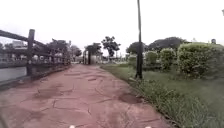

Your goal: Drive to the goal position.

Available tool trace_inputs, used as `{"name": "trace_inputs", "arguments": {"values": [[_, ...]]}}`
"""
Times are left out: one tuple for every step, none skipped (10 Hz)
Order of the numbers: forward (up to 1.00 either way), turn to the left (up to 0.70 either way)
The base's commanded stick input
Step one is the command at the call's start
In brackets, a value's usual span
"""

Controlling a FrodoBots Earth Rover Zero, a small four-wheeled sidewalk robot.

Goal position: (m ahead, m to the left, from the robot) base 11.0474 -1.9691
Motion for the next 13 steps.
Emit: {"name": "trace_inputs", "arguments": {"values": [[1.0, 0.2], [1.0, 0.41], [1.0, 0.43], [1.0, 0.07], [1.0, 0.43], [1.0, 0.26], [1.0, 0.03], [1.0, 0.03], [1.0, 0.29], [1.0, 0.43], [1.0, 0.03], [1.0, 0.03], [1.0, 0.03]]}}
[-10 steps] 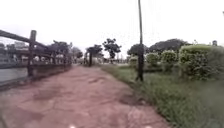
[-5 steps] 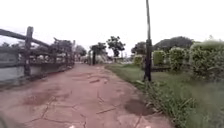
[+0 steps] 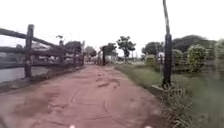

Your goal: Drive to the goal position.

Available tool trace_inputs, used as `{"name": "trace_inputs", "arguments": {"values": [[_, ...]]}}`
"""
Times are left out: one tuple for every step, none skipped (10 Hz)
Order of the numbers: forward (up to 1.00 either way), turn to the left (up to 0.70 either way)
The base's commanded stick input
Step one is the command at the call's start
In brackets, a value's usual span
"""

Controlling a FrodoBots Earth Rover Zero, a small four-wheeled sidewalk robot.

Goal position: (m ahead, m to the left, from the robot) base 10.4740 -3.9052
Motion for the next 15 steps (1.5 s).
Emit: {"name": "trace_inputs", "arguments": {"values": [[1.0, -0.05], [1.0, -0.33], [1.0, -0.02], [1.0, -0.31], [1.0, -0.35], [1.0, -0.14], [1.0, 0.03], [1.0, 0.03], [1.0, 0.03], [1.0, 0.03], [1.0, 0.03], [1.0, 0.03], [1.0, 0.03], [1.0, 0.03], [1.0, 0.03]]}}
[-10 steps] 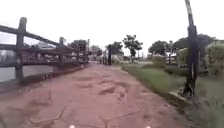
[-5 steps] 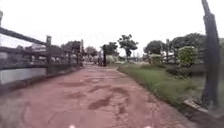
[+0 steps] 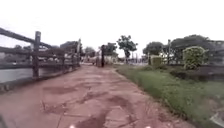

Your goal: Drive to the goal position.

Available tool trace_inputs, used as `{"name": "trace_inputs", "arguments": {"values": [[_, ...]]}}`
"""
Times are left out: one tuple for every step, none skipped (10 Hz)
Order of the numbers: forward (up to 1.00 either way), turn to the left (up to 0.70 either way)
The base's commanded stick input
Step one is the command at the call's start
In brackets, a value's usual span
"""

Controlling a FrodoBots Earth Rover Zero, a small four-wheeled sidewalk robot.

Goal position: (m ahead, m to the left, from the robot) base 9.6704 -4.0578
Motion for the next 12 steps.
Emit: {"name": "trace_inputs", "arguments": {"values": [[1.0, 0.03], [1.0, 0.03], [1.0, 0.2], [1.0, 0.43], [1.0, 0.43], [1.0, 0.19], [1.0, 0.03], [1.0, 0.03], [1.0, 0.03], [1.0, 0.03], [1.0, 0.03], [1.0, 0.03]]}}
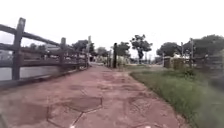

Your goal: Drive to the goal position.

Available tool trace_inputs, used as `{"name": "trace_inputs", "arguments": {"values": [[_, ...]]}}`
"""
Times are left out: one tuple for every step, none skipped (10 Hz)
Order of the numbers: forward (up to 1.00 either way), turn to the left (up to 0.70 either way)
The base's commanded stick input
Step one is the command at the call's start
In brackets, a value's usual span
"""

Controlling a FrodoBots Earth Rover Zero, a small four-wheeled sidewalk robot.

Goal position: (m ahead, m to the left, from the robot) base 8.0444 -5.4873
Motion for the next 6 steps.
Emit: {"name": "trace_inputs", "arguments": {"values": [[0.3, 0.01], [0.0, 0.0], [0.0, 0.0], [0.0, 0.0], [0.0, 0.0], [0.0, 0.0]]}}
